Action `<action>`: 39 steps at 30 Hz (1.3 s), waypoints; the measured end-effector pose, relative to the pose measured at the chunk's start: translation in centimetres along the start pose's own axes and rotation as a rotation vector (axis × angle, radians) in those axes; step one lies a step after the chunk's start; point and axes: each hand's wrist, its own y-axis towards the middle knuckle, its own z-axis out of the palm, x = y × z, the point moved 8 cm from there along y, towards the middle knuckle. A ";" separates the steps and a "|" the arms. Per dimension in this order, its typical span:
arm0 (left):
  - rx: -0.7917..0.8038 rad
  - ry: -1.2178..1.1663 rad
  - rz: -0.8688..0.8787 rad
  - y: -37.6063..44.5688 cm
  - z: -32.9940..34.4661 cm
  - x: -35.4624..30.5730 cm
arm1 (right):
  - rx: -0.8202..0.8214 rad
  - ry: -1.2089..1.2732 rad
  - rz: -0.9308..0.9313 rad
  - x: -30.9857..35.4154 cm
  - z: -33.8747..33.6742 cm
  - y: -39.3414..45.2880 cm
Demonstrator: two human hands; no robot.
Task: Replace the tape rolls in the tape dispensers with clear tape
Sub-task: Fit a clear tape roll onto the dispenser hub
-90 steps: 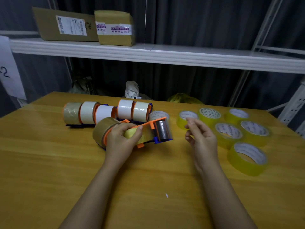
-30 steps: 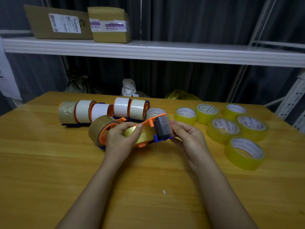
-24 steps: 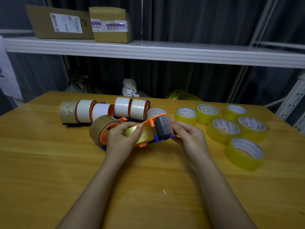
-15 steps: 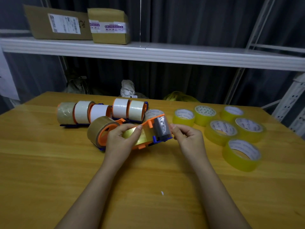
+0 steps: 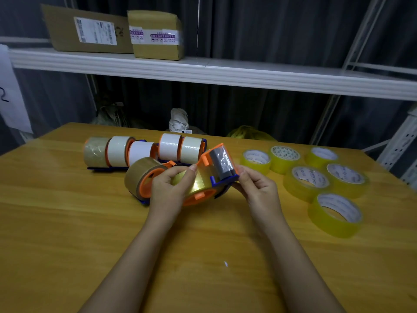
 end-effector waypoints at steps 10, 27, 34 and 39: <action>-0.038 -0.016 -0.129 0.2 -0.2 1.3 | 0.026 -0.092 -0.074 0.2 0.4 -0.2; 0.257 -0.079 -0.323 -0.5 2.8 2.6 | 0.190 -0.375 0.124 -3.1 2.4 -0.9; 0.385 -0.097 -0.269 -1.5 3.3 0.9 | 0.142 -0.368 0.120 -2.9 1.7 -0.5; 0.412 -0.054 -0.057 -1.2 1.6 -2.7 | 0.169 -0.098 0.193 -1.6 3.2 0.5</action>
